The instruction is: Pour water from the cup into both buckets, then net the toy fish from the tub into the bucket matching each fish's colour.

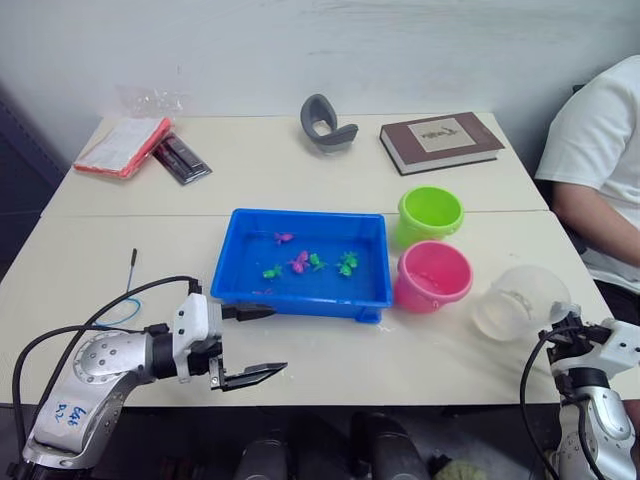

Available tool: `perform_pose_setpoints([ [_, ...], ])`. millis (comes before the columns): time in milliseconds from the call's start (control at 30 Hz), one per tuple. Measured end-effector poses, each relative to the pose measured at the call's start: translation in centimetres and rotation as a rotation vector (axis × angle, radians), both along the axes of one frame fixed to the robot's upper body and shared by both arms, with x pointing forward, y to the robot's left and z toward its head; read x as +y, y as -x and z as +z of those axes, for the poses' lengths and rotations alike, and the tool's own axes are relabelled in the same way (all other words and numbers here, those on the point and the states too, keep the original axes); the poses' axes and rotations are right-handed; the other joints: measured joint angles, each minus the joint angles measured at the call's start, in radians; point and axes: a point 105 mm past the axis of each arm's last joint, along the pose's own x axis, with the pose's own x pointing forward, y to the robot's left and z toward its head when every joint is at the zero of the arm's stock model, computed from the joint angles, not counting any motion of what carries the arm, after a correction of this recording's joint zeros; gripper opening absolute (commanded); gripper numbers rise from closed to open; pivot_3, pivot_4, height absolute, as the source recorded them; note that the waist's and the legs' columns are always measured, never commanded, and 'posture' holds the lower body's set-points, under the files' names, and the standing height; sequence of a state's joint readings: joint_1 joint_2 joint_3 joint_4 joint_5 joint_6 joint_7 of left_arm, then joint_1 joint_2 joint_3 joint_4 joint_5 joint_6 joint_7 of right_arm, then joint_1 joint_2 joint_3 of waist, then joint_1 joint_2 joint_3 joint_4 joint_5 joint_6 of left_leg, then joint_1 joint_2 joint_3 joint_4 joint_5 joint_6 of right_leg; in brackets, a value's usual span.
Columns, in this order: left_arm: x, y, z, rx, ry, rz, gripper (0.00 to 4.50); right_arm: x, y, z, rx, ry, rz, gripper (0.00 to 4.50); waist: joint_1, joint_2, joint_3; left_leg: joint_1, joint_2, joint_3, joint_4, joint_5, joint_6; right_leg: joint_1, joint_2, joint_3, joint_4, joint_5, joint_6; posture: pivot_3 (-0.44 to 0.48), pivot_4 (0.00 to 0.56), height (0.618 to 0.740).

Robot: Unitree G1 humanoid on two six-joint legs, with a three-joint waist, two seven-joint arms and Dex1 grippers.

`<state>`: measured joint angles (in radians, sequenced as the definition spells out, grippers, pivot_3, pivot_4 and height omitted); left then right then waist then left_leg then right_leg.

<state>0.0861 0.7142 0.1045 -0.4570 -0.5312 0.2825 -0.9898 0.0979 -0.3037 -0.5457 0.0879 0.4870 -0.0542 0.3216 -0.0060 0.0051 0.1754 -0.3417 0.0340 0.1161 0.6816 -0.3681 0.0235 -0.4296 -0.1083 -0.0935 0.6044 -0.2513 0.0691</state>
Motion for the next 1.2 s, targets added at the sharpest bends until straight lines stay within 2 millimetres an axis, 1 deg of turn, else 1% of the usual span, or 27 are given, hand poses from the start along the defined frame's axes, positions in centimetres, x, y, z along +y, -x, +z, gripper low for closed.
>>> perform_pose_setpoints([
  [100, -0.2, -0.5, 0.9, -0.014, 0.064, 0.021, 4.5, -0.1, -0.5, 2.1, -0.007, 0.055, 0.026, 0.03, 0.001, 0.003, 0.002, 0.0, 0.0, 0.001, 0.0, 0.0, 0.0, 0.0, 0.0, 0.001, 0.0, 0.0, 0.001, 0.0, 0.15, 0.74],
  [133, -0.3, -0.7, 1.2, -0.02, 0.08, 0.021, 4.5, -0.1, -0.9, 3.1, -0.012, 0.08, 0.038, 0.03, 0.001, 0.003, 0.002, 0.0, 0.0, 0.001, 0.0, 0.0, 0.0, 0.0, 0.0, 0.001, 0.0, 0.0, 0.001, 0.0, 0.15, 0.74],
  [167, -0.6, -1.0, 1.8, -0.038, 0.101, 0.018, 4.5, 0.0, -1.4, 4.7, -0.013, 0.137, 0.065, 0.03, 0.002, 0.004, 0.002, 0.0, 0.0, 0.001, 0.0, 0.0, 0.0, -0.001, 0.0, 0.001, 0.0, 0.001, 0.001, 0.0, 0.15, 0.74],
  [233, -0.8, -1.3, 2.3, -0.056, 0.115, 0.016, 4.5, 0.1, -1.8, 6.3, -0.027, 0.184, 0.083, 0.03, 0.002, 0.004, 0.002, 0.0, 0.0, 0.001, 0.0, 0.0, 0.0, -0.001, 0.001, 0.001, 0.0, 0.001, 0.001, 0.0, 0.15, 0.74],
  [300, -1.6, -1.9, 3.1, -0.084, 0.156, 0.011, 4.5, 0.3, -2.4, 8.2, -0.029, 0.259, 0.095, 0.03, 0.003, 0.003, 0.003, -0.001, 0.0, 0.001, 0.0, 0.0, 0.0, -0.001, 0.001, 0.001, 0.0, 0.001, 0.002, 0.0, 0.15, 0.74],
  [367, -2.2, -2.4, 3.7, -0.097, 0.187, 0.002, 4.5, 0.8, -2.9, 9.5, -0.026, 0.331, 0.109, 0.03, 0.003, 0.003, 0.003, -0.001, -0.001, 0.001, 0.0, 0.001, 0.0, -0.001, 0.002, 0.001, 0.0, 0.001, 0.002, 0.0, 0.15, 0.74],
  [433, -2.6, -3.1, 3.9, -0.091, 0.208, -0.001, 4.5, 1.5, -3.3, 10.5, -0.024, 0.403, 0.127, 0.03, 0.004, 0.002, 0.003, -0.001, 0.0, 0.002, 0.0, 0.004, -0.006, -0.001, 0.007, 0.001, -0.002, 0.002, 0.003, 0.0, 0.15, 0.74],
  [533, -3.3, -3.7, 3.8, -0.077, 0.227, -0.013, 4.5, 2.3, -3.8, 11.4, -0.015, 0.49, 0.132, 0.03, 0.004, 0.002, 0.003, -0.003, 0.0, 0.002, 0.0, 0.004, -0.006, -0.001, 0.009, 0.002, -0.003, 0.002, 0.004, 0.0, 0.15, 0.74],
  [633, -3.5, -3.8, 3.6, -0.071, 0.223, -0.012, 4.5, 2.9, -4.1, 11.7, 0.01, 0.587, 0.142, 0.03, 0.003, 0.002, 0.004, -0.004, 0.0, 0.002, 0.0, 0.004, -0.006, -0.002, 0.009, 0.002, -0.005, 0.003, 0.005, 0.0, 0.15, 0.74],
  [767, -3.4, -4.1, 3.3, -0.068, 0.225, -0.002, 4.5, 3.1, -4.2, 12.1, 0.013, 0.651, 0.127, 0.03, 0.003, 0.002, 0.004, -0.007, 0.0, 0.002, 0.0, 0.004, -0.005, -0.004, 0.01, 0.002, -0.006, 0.003, 0.006, 0.0, 0.15, 0.74],
  [1000, -3.6, -4.1, 3.0, -0.042, 0.222, -0.012, 4.5, 4.9, -4.8, 12.1, 0.011, 0.776, 0.165, 0.03, 0.003, 0.001, 0.004, -0.012, -0.002, 0.003, 0.001, 0.007, -0.004, -0.011, 0.01, 0.002, -0.004, 0.004, 0.007, 0.0, 0.15, 0.74],
  [1200, -3.7, -4.4, 3.0, -0.067, 0.204, 0.007, 4.5, 5.3, -4.6, 13.0, -0.02, 0.903, 0.162, 0.03, 0.004, 0.001, 0.004, -0.012, -0.003, 0.004, 0.001, 0.007, -0.003, -0.011, 0.009, 0.001, -0.004, 0.004, 0.008, 0.0, 0.15, 0.74],
])
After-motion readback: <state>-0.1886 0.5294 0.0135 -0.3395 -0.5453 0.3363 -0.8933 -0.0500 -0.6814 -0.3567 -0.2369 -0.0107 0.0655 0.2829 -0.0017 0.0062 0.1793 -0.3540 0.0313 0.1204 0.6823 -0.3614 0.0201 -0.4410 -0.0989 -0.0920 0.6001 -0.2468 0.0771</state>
